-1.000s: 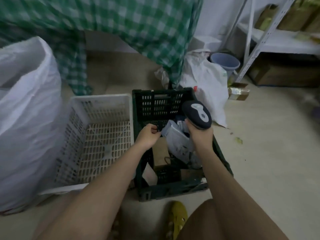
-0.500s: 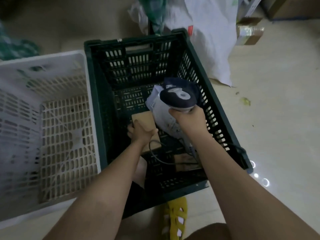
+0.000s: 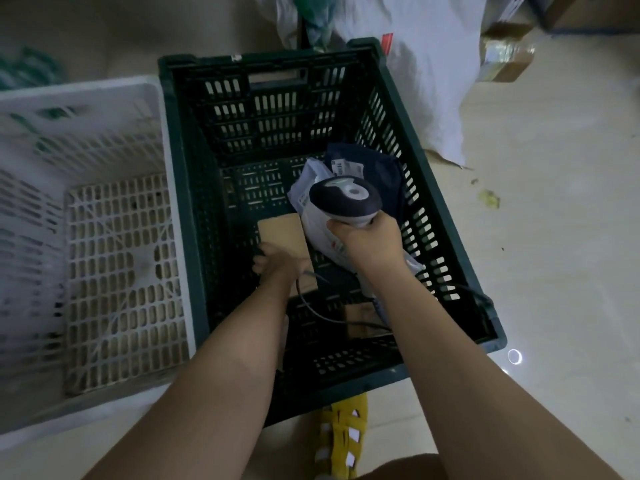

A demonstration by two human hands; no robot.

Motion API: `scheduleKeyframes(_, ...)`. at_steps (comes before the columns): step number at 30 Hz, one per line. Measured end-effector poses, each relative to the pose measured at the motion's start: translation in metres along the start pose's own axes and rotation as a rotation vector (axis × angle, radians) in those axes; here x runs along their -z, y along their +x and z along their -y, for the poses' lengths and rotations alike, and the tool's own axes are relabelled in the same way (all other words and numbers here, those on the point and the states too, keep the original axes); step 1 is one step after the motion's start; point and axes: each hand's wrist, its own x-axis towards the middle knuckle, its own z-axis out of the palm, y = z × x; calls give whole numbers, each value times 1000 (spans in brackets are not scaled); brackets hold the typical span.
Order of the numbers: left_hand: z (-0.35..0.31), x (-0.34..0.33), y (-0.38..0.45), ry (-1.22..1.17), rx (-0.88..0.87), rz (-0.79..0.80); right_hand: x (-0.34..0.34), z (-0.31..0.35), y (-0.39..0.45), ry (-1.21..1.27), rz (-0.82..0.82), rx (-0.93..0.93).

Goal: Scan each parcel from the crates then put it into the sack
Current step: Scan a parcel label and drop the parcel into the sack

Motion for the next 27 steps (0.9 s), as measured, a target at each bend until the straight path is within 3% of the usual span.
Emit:
scheduleKeyframes(6, 0, -5, 1, 72, -180, -8, 4, -9, -1, 17, 3, -14)
scheduleKeyframes(13, 1, -13, 6, 100, -194, -68, 6, -13, 3, 30, -1, -10)
scheduleKeyframes(18, 2, -1, -1, -54, -176, -56, 3, -7, 8, 13, 4, -15)
scheduleKeyframes(27, 8, 74, -84, -194, -578, -227, -7, 44, -9, 167, -126, 55)
